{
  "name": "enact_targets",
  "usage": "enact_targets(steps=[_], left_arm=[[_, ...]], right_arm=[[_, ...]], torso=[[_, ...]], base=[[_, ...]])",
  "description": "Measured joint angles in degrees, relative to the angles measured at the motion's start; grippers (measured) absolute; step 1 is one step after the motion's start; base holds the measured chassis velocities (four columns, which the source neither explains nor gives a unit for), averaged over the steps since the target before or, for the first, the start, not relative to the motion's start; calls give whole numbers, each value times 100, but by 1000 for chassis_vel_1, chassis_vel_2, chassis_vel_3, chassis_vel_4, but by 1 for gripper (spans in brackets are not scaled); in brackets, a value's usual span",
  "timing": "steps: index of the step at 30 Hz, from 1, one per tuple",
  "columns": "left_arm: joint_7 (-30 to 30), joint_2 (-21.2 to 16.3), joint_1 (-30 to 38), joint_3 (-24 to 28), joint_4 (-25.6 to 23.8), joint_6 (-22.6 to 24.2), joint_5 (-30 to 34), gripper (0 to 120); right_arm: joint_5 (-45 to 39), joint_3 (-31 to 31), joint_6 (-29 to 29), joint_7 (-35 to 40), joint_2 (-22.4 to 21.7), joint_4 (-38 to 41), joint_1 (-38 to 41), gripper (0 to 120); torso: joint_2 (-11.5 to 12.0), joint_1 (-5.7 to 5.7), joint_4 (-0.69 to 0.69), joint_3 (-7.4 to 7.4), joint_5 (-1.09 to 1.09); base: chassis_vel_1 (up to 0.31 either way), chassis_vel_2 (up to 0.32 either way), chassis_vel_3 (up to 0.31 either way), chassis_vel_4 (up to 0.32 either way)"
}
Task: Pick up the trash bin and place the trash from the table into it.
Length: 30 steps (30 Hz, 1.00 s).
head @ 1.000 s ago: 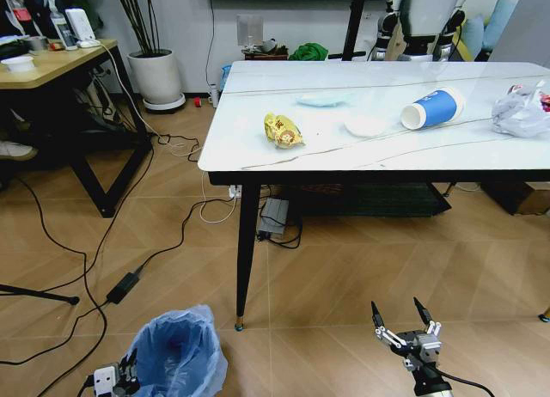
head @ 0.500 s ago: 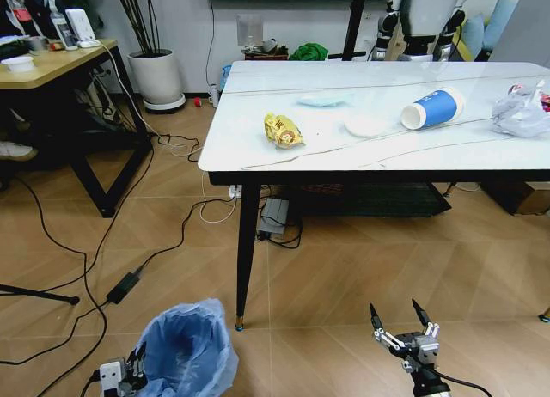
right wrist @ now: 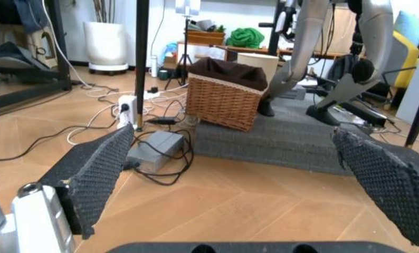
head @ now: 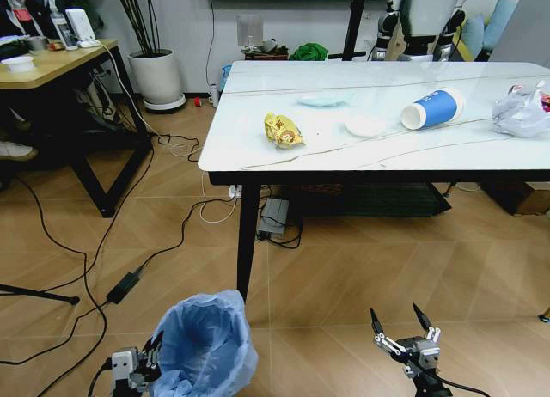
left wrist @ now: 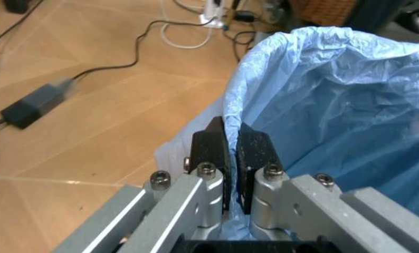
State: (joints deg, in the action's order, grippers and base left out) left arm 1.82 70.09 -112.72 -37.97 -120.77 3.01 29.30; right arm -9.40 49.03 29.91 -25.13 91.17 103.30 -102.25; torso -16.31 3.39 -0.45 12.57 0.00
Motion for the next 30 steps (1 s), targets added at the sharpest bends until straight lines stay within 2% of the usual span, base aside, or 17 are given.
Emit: enact_targets(steps=[4, 13, 19, 30], left_arm=[[-16, -112, -100, 82, -355, 82, 21, 0], [-76, -167, -125, 126, -616, 154, 17, 0], [-80, -274, -167, 265, -1092, 206, -160, 0], [-18, -490, -230, 570, -1326, 270, 90, 0]], right_arm=[[-168, 80, 37, -37, -95, -19, -14, 100], [-213, 144, 27, -40, -193, 11, -62, 100], [-235, 253, 1, -40, -293, 73, -141, 100], [-211, 335, 1, -40, -288, 78, -199, 100]], torso=[[0, 0, 0, 0, 0], [0, 0, 0, 0, 0], [0, 0, 0, 0, 1], [0, 0, 0, 0, 0]], base=[[0, 0, 0, 0], [0, 0, 0, 0], [0, 0, 0, 0], [0, 0, 0, 0]])
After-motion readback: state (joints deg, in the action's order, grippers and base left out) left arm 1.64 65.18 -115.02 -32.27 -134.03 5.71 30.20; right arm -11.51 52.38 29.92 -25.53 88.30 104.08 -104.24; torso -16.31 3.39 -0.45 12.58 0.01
